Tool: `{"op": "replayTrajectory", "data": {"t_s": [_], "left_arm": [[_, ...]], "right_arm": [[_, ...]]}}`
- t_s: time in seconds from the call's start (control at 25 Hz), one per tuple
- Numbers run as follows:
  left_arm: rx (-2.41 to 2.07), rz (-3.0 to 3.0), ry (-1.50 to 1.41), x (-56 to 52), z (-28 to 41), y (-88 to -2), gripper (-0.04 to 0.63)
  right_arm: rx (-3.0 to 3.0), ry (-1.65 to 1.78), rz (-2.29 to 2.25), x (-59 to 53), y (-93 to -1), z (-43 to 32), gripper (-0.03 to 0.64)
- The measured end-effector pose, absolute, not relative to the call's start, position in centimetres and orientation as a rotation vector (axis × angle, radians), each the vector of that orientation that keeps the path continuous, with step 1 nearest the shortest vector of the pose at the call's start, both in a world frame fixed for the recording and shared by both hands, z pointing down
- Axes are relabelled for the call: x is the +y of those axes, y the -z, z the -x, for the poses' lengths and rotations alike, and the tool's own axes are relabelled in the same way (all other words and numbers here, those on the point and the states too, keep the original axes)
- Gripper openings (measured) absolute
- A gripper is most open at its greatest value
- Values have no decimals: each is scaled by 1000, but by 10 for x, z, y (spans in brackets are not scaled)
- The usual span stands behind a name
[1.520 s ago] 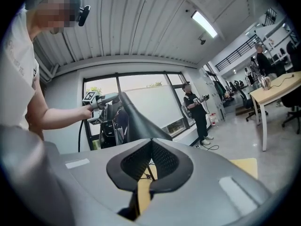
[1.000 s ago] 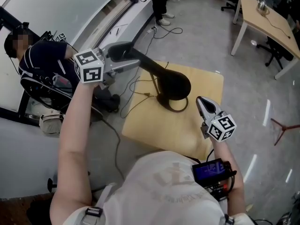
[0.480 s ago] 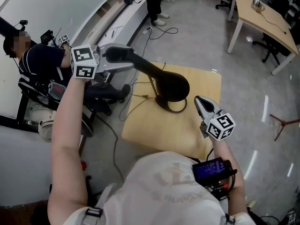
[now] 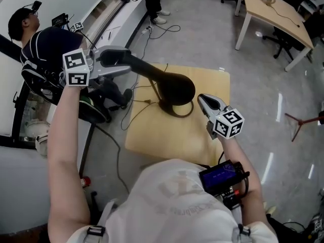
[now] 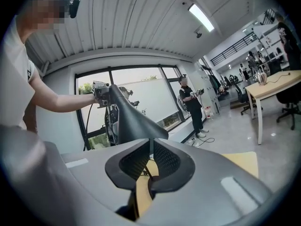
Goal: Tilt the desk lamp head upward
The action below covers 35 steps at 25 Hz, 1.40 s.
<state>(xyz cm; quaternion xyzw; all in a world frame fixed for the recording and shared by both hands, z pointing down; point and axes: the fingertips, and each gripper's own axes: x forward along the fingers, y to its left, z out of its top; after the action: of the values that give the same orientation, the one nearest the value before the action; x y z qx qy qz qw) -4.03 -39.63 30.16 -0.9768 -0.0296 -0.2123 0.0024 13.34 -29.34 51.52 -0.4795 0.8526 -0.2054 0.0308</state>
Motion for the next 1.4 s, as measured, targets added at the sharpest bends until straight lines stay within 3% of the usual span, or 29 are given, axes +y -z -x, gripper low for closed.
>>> {"op": "replayTrajectory", "data": {"t_s": [0.12, 0.32, 0.48, 1.4], "left_arm": [[-99, 3064, 661, -395, 39, -302, 229], [-103, 3061, 658, -395, 38, -299, 229], [-104, 3055, 662, -393, 37, -299, 229], [-157, 2969, 812, -393, 44, -312, 230]], "right_arm": [[2566, 750, 1396, -308, -517, -130, 84], [2363, 1012, 1226, -330, -522, -127, 265], [2265, 1129, 1096, -333, -521, -121, 336], [2273, 1158, 1113, -330, -497, -120, 313]]}}
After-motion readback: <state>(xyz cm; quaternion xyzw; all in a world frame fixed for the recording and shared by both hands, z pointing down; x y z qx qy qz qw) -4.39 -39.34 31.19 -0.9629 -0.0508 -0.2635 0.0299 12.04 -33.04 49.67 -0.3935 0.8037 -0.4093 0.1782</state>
